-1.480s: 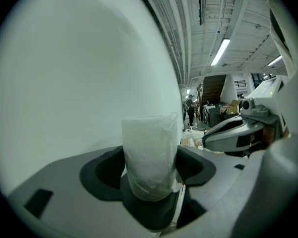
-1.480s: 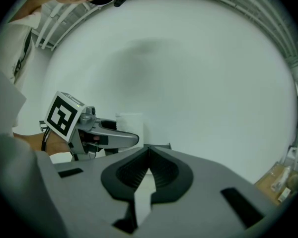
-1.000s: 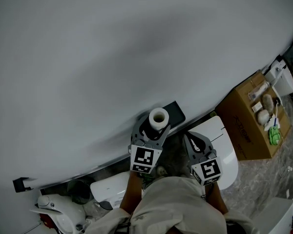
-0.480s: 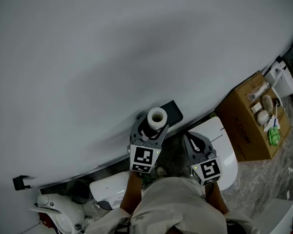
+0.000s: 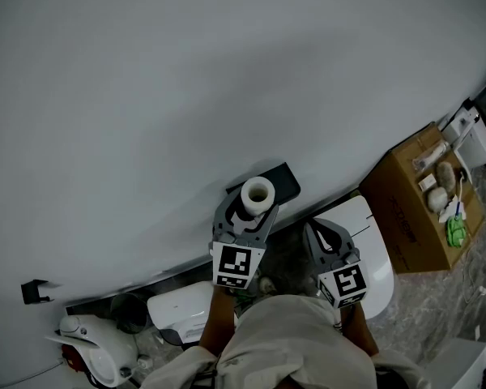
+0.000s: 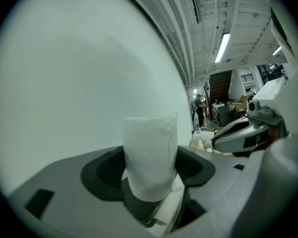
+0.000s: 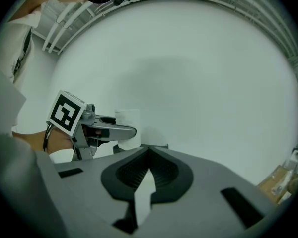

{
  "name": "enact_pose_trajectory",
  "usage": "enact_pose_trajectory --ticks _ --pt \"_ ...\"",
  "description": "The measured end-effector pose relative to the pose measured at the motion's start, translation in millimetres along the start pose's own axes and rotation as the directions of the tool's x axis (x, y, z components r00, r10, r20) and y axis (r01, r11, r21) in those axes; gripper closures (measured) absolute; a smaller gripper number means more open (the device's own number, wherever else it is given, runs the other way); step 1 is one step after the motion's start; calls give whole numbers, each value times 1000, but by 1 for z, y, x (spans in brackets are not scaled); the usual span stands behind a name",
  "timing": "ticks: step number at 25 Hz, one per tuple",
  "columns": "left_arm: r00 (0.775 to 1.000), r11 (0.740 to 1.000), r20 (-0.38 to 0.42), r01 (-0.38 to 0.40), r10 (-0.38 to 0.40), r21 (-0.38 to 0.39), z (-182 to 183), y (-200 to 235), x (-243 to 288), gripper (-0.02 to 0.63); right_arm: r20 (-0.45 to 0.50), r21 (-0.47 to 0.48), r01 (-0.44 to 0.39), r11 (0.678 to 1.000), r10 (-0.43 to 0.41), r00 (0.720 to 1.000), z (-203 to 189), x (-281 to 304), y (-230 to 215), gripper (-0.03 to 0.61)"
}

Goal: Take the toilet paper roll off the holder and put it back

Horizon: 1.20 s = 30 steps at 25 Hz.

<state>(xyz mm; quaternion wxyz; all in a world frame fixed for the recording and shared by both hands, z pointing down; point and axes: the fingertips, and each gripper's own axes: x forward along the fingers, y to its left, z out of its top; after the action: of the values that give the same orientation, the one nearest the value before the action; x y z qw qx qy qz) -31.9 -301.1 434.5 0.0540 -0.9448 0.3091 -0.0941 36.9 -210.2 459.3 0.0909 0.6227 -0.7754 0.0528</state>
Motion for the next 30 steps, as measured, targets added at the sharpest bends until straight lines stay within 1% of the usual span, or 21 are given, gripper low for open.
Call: enact_pose_trajectory --ticks 8,14,21,30 --pt "998 999 16 -53 53 4 12 -16 -17 302 39 -6 -31 999 32 999 7 -17 -7 581" --pt "995 995 16 -103 103 1 15 -29 -30 302 49 -26 -73 997 74 996 8 -30 -11 580" --pt "986 986 20 -166 167 -7 19 -50 -45 302 68 -40 -119 992 122 990 11 -53 -17 580" --pt "971 971 2 -238 238 -22 17 -86 -65 302 60 -60 -195 979 198 978 2 -81 -23 580"
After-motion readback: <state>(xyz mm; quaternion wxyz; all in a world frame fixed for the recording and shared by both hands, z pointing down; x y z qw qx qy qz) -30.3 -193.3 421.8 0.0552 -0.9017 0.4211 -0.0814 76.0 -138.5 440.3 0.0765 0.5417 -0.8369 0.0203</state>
